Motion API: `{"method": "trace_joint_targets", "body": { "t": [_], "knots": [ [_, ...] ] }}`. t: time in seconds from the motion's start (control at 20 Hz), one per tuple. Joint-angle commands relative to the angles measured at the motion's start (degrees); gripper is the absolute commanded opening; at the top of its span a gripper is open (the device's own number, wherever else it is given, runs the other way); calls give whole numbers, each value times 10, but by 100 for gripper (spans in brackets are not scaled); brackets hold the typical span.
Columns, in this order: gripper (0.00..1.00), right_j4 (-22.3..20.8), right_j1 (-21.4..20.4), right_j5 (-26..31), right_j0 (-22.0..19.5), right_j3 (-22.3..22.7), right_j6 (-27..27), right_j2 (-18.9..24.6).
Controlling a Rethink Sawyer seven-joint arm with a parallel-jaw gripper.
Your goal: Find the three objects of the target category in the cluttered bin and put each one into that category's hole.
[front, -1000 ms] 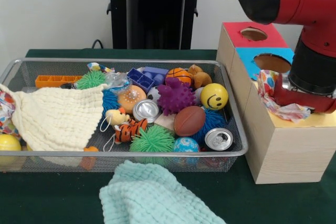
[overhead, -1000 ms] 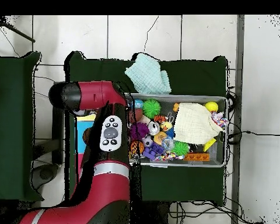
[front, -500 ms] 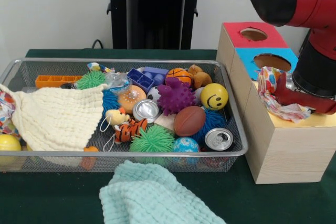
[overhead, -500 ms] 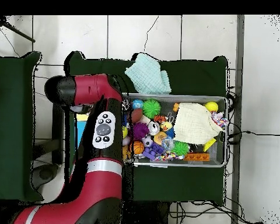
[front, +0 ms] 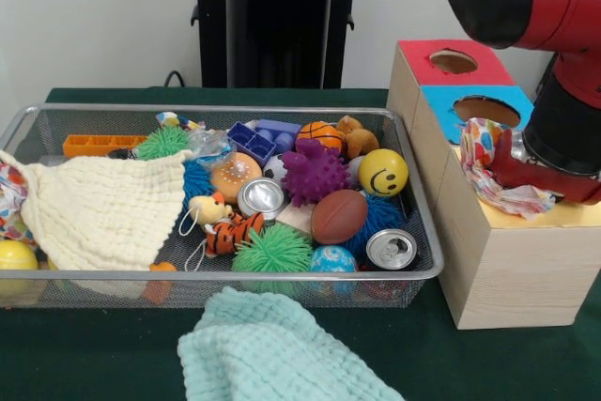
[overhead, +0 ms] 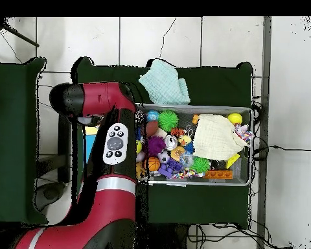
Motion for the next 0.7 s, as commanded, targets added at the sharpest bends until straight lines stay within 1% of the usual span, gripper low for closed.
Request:
{"method": "trace_joint_targets", "body": {
  "t": [0.05, 0.15, 0.2, 0.25, 0.3, 0.35, 0.5, 0.6, 0.7],
  "knots": [
    [0, 0, -43, -110, -20, 63, 75, 35],
    [0, 2, -73, -84, -24, 83, 61, 33],
    [0, 0, -74, -74, -30, 81, 35, 41],
    [0, 0, -76, -79, -35, 85, 20, 49],
    [0, -4, -78, -85, -36, 87, 16, 49],
    [100, -10, -80, -102, -36, 92, 15, 49],
    [100, -10, -79, -101, -34, 89, 25, 45],
    [100, -8, -80, -101, -37, 89, 19, 51],
    [100, -4, -78, -76, -41, 81, 15, 55]
  ]
}}
